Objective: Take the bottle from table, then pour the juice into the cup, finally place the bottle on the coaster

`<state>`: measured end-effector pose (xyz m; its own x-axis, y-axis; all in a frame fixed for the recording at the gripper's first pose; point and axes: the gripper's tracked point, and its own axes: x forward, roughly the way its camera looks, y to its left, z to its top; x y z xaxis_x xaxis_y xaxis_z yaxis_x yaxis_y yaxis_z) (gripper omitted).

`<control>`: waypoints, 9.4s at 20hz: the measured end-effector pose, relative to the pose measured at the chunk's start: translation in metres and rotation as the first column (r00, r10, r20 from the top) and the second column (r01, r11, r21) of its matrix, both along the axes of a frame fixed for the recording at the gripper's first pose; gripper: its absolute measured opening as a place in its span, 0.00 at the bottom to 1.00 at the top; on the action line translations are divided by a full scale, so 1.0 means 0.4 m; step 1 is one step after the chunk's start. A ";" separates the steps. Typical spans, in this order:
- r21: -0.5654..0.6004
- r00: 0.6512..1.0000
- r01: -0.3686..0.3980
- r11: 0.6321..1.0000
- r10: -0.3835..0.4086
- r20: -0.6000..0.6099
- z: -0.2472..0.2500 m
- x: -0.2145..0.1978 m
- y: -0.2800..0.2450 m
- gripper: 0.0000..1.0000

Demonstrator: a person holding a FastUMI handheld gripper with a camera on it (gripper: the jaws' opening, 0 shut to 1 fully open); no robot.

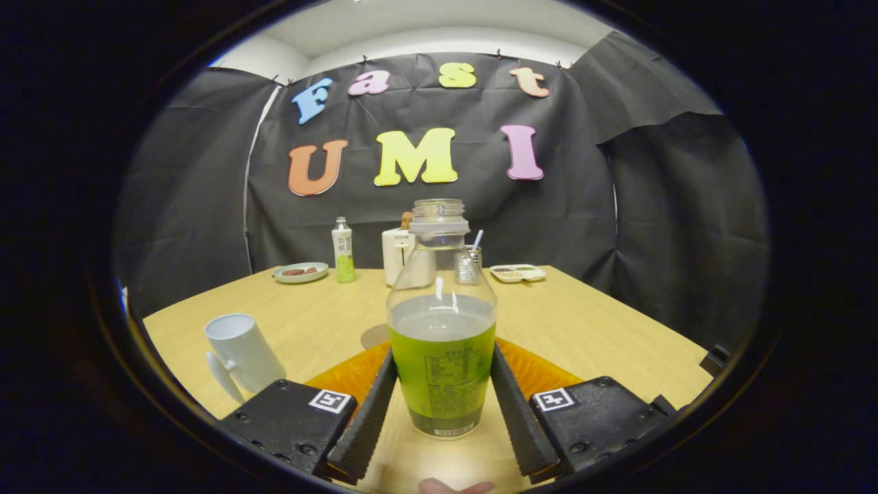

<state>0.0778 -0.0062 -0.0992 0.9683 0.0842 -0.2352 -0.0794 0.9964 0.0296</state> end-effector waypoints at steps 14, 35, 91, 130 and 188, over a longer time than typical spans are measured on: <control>-0.321 0.979 -0.167 0.932 0.197 0.061 0.120 0.050 0.089 0.76; -0.937 0.944 0.057 0.345 0.286 0.162 0.216 0.141 0.175 0.76; -0.928 0.863 0.327 -0.176 0.456 0.217 0.305 0.117 0.270 0.76; -0.900 0.859 0.341 -0.270 0.479 0.182 0.314 0.109 0.286 0.76; -0.920 0.893 0.063 0.387 0.389 0.225 0.298 0.124 0.261 0.76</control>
